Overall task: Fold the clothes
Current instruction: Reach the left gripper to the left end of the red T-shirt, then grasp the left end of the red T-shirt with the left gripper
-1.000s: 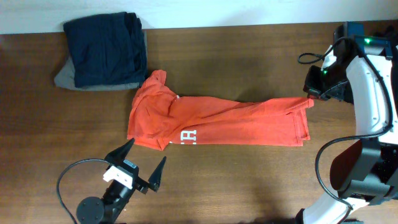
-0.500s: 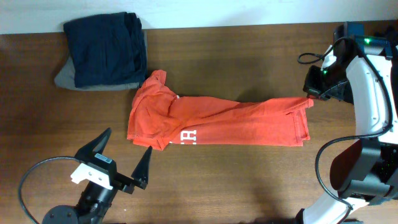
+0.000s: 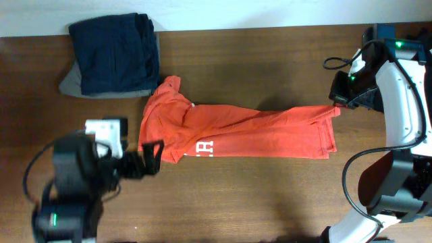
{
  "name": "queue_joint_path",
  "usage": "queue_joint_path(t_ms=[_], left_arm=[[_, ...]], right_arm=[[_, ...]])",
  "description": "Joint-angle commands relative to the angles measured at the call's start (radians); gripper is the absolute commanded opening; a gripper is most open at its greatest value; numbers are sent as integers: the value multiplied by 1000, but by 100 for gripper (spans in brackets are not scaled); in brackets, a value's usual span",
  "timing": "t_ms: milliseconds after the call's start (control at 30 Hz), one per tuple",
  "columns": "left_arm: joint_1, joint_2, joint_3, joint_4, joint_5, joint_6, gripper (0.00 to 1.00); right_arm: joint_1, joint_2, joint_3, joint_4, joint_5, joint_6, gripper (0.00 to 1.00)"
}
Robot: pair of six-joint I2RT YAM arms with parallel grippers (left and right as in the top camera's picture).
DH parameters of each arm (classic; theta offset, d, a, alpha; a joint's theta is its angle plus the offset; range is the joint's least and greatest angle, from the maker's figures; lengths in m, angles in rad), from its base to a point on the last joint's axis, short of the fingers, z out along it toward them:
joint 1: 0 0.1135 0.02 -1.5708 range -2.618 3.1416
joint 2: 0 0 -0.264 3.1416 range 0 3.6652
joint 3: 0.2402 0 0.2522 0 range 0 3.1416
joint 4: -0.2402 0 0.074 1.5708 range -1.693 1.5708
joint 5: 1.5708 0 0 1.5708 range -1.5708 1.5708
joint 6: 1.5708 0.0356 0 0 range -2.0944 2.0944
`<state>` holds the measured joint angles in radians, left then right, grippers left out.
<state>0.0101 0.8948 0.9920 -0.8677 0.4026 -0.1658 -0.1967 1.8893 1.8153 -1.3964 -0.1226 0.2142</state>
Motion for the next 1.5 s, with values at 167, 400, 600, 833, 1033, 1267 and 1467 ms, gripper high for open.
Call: queue_joint_path(t_ms=[167,400,600,833,1033,1267,1467], left_arm=[[5,351,22,-8,239,-46,99],[-6,554,22,-15,52,-278,99],[-62,594,22,8,-255,-516,99],[-113,629,21,97,-214,-612,99],[-134,687,21,112,-216,-642,99],[-135,758,21,167,-216,-650,99],[-135,809,21,187,-217,-649,97]], right_arm=[[-6,-17,2,0,-5,11,4],[-6,-17,2,5,-5,11,4],[-6,-17,2,12,-5,11,4],[-6,-17,2,12,-5,11,4],[-6,-17,2,12,-5,11,4],[-6,-17,2,12,-5,7,4],[-6,-17,2,12,-5,7,4]])
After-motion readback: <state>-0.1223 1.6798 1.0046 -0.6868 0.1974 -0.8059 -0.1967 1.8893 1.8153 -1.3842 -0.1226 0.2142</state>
